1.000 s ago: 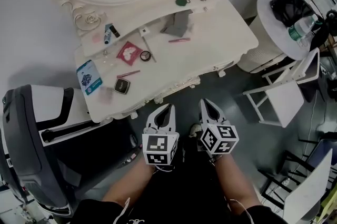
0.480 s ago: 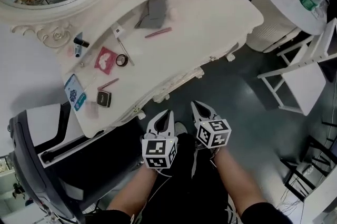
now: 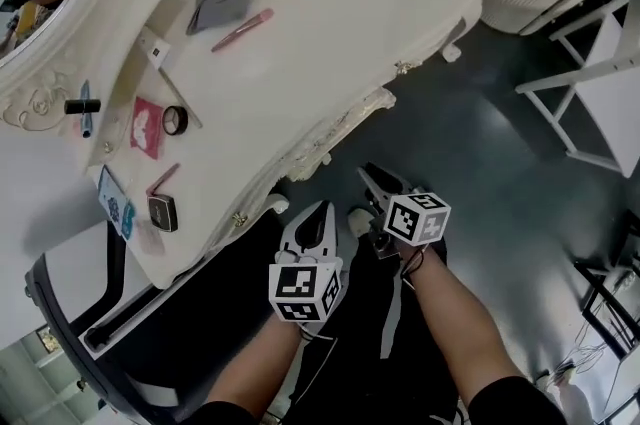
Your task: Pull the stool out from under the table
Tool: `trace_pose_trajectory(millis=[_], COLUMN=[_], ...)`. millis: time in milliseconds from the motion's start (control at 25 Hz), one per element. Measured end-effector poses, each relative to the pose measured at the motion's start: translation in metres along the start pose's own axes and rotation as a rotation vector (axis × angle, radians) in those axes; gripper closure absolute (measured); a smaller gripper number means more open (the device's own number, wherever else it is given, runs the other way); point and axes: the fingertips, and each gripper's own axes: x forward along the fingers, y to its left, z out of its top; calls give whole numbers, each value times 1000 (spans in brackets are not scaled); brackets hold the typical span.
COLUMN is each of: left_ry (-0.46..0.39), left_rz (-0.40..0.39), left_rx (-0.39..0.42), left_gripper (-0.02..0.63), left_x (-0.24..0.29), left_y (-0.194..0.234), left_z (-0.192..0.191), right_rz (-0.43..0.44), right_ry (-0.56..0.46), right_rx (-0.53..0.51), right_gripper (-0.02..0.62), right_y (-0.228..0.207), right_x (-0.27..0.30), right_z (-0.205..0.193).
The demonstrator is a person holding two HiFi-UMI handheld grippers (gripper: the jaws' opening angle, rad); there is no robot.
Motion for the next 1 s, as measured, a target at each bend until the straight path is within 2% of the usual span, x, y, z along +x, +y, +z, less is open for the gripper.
trace_pose_trajectory(millis=[40, 200, 440, 680, 1000], left_ry=[8, 41, 91, 140, 180], left_rz=[-12, -66, -154, -186, -197], left_rx=[10, 48, 128, 119, 105], left_gripper=[606, 606, 606, 606, 606], left_x=[4, 16, 35, 57, 59], left_y=[2, 10, 22, 38, 50], left_z=[-4, -21, -64, -106, -119], right_rz=[15, 27, 22, 10, 34], right_ry=[-14, -29, -63, -109, -147], right_rx=[39, 142, 230, 291, 300], right_gripper=[466, 365, 301, 288, 304], right_y=[-6, -29, -59, -87, -86], right_x=[8, 44, 106, 149, 162], right_z=[-3, -20, -41, -48, -42])
